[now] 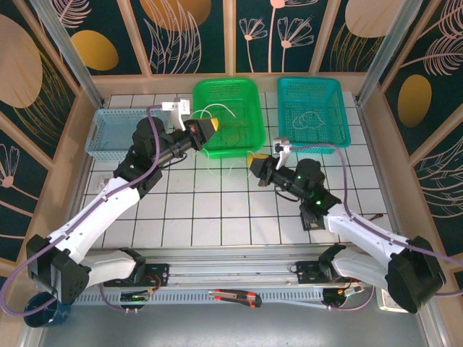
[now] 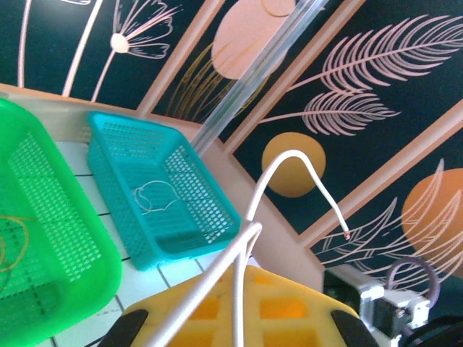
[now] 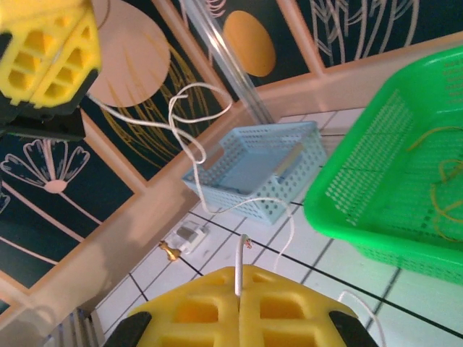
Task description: Untangle the cables
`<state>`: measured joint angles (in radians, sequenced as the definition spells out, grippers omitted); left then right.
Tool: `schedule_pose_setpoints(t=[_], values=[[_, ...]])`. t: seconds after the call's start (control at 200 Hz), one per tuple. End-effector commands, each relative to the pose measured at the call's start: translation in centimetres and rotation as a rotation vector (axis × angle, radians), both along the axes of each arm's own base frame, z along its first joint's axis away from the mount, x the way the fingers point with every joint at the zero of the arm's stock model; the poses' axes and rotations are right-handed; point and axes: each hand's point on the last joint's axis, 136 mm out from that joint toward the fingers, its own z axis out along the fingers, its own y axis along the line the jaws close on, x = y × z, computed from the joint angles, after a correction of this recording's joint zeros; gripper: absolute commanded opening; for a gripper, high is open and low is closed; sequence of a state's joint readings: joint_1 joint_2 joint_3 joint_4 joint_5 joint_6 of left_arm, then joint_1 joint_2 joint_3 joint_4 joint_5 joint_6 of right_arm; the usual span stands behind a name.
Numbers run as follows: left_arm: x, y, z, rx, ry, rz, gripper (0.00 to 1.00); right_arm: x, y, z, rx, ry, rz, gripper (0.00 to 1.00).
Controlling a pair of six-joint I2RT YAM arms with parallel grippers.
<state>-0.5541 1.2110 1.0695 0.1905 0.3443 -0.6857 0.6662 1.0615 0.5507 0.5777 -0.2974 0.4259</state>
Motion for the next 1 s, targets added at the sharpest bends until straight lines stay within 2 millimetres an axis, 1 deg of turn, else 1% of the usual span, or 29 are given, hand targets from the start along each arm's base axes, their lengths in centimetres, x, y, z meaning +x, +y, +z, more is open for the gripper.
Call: schedule_pose_setpoints(t=[0.0,0.055,0.255,0.43,0.56,0.666,0.811,0.926,0.996], values=[[-0.5,-1.2,3.5,-0.084,-0.041,-0.038,0.0,-0.5,1.8,4.4,0.101,-0.116,0.051,0.0],[-0.5,-1.6,4.1,-0.093,-0.047,-0.044,0.0,-0.5,2.7,4.7,0.11,-0.126,0.066,0.03],[-0.8,-3.4,5.9,-0.112,-0.064,-0.062,0.0,-0.9,5.4,5.8,0.158,-0.163,0.105,0.25],[-1.4,-5.2,7.1,-0.124,-0.078,-0.084,0.0,-1.4,7.5,5.8,0.183,-0.183,0.127,0.44],[-1.9,-6.4,7.9,-0.131,-0.089,-0.097,0.0,-1.3,8.3,5.6,0.197,-0.186,0.123,0.52],[-2.3,-7.5,8.4,-0.133,-0.095,-0.114,0.0,-0.9,8.6,5.5,0.207,-0.187,0.111,0.54],[-3.0,-8.7,9.1,-0.138,-0.104,-0.133,0.0,0.2,8.6,5.6,0.213,-0.192,0.06,0.54],[-3.5,-9.5,9.1,-0.14,-0.102,-0.143,0.0,1.3,8.1,5.9,0.218,-0.203,-0.006,0.55],[-3.8,-9.8,9.3,-0.145,-0.104,-0.145,0.0,1.9,7.4,6.1,0.227,-0.208,-0.06,0.55]])
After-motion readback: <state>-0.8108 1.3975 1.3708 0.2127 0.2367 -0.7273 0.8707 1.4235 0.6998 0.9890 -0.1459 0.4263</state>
